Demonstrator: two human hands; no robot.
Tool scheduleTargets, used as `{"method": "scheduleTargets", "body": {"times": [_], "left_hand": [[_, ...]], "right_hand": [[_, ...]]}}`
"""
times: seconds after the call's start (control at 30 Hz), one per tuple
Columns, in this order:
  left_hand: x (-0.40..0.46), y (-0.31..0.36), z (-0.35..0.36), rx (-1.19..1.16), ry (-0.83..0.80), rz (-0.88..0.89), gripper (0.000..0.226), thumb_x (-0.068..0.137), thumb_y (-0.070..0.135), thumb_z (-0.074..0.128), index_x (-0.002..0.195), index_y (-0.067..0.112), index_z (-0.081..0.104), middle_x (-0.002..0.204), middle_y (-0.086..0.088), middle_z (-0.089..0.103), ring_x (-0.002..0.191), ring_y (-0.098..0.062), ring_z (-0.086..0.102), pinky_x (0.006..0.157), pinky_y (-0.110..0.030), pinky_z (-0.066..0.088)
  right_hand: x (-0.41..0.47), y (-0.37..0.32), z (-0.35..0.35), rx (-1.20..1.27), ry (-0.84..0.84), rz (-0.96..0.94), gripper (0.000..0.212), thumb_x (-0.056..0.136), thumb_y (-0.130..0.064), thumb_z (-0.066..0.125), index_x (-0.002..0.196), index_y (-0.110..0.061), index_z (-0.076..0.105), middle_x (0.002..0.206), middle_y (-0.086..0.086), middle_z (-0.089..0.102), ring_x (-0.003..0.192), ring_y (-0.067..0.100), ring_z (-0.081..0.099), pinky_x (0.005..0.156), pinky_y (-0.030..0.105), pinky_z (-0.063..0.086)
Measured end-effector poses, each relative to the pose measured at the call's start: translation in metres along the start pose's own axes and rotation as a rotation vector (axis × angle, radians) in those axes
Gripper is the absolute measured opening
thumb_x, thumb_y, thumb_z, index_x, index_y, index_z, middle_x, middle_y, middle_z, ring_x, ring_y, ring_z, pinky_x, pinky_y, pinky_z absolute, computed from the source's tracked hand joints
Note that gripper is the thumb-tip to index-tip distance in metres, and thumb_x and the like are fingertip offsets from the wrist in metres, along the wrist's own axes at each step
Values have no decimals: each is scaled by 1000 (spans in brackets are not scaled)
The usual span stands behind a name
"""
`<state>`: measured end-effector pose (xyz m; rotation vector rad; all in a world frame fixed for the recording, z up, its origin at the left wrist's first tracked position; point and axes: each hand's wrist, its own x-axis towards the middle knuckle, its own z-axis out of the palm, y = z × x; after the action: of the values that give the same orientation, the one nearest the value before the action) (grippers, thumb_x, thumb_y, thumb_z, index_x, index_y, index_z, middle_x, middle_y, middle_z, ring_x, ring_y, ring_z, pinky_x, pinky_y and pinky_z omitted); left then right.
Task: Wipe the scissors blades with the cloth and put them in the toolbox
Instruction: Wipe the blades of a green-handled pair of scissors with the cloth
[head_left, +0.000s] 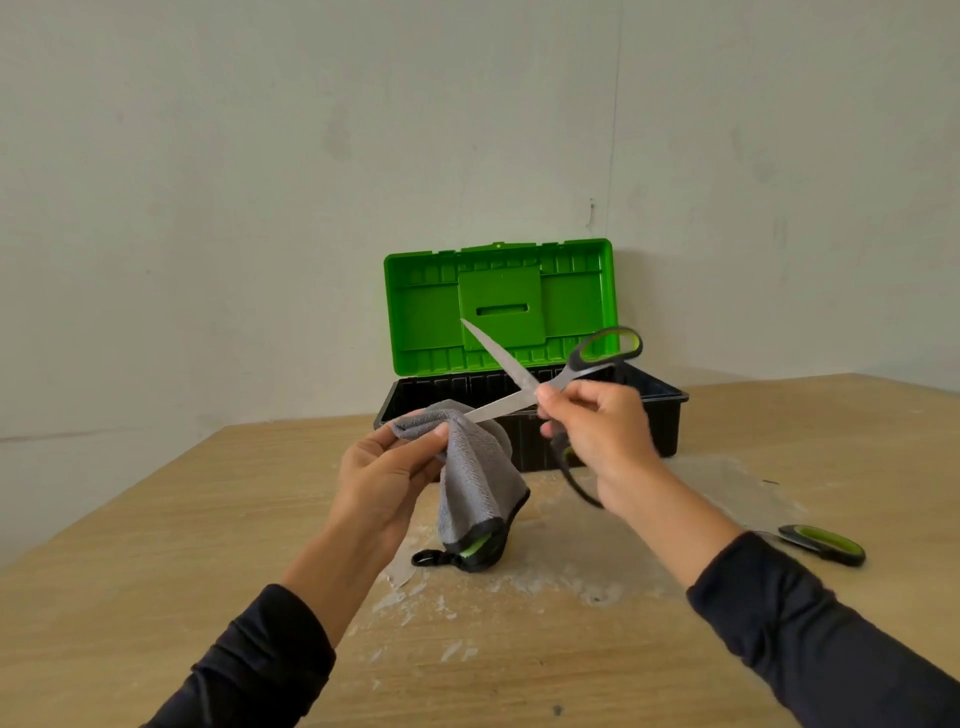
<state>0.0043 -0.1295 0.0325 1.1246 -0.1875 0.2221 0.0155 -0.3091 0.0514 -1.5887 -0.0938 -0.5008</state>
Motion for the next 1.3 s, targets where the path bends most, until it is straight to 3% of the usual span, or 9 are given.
{"method": "scheduleTargets", "body": {"times": [0.17, 0.27, 0.37, 0.57, 0.77, 0.93, 1.07, 1.2, 1.3], "left_hand": [[7, 15, -19, -48, 83, 59, 50, 63, 9, 70, 109, -2, 57, 85, -7, 70, 74, -14, 69, 69, -23, 58], [8, 20, -20, -23, 99, 115, 20, 74, 2, 67, 90, 8, 57, 72, 0, 72, 67, -10, 69, 63, -20, 57], [7, 26, -15, 61, 87, 192, 11, 81, 4, 64, 86, 11, 58, 71, 3, 73, 67, -10, 70, 57, -18, 54], [9, 29, -6, 378, -21, 289, 26, 77, 12, 68, 101, 8, 61, 88, -4, 73, 80, -11, 69, 66, -18, 54], [9, 25, 0, 786, -93, 354, 22, 75, 14, 73, 93, 22, 64, 93, 1, 71, 85, -7, 68, 72, -16, 54], [8, 25, 1, 814, -74, 350, 21, 74, 18, 75, 92, 25, 67, 90, 3, 72, 84, -9, 69, 76, -19, 55], [4, 27, 3, 902, -209, 269, 21, 76, 18, 74, 88, 34, 69, 89, 12, 73, 84, -5, 69, 79, -21, 54], [2, 33, 2, 871, -326, 193, 18, 85, 15, 64, 98, 23, 73, 91, 8, 75, 86, -5, 68, 78, -19, 53], [0, 32, 3, 792, -285, 120, 18, 89, 16, 58, 92, 25, 74, 87, 8, 75, 84, -7, 67, 80, -22, 54]], "right_hand": [[21, -16, -37, -162, -150, -121, 16, 82, -14, 70, 67, -16, 68, 65, 2, 69, 50, 8, 62, 59, 22, 49], [26, -22, -42, -354, -270, -195, 14, 80, -16, 72, 67, -16, 71, 64, 3, 71, 52, 9, 64, 62, 21, 49], [29, -26, -34, -504, -368, -256, 14, 80, -17, 73, 66, -13, 73, 64, 5, 71, 56, 12, 67, 67, 24, 51], [31, -34, -14, -608, -488, -306, 6, 78, -17, 75, 73, -15, 74, 61, -5, 68, 53, 7, 67, 60, 16, 49], [28, -36, -6, -628, -562, -358, 11, 77, -17, 76, 68, -15, 71, 63, -4, 69, 55, 7, 68, 59, 17, 51], [25, -35, -4, -642, -565, -389, 9, 76, -17, 77, 69, -13, 72, 67, 2, 72, 56, 9, 69, 57, 15, 50], [24, -32, -2, -631, -553, -395, 8, 73, -16, 79, 74, -9, 75, 67, 2, 72, 55, 9, 69, 59, 18, 54], [25, -35, -6, -617, -593, -363, 11, 73, -15, 79, 78, -7, 76, 67, 0, 72, 58, 11, 70, 58, 17, 54], [24, -36, -6, -609, -620, -361, 11, 73, -14, 79, 79, -6, 76, 69, 4, 73, 59, 14, 70, 60, 19, 56]]}}
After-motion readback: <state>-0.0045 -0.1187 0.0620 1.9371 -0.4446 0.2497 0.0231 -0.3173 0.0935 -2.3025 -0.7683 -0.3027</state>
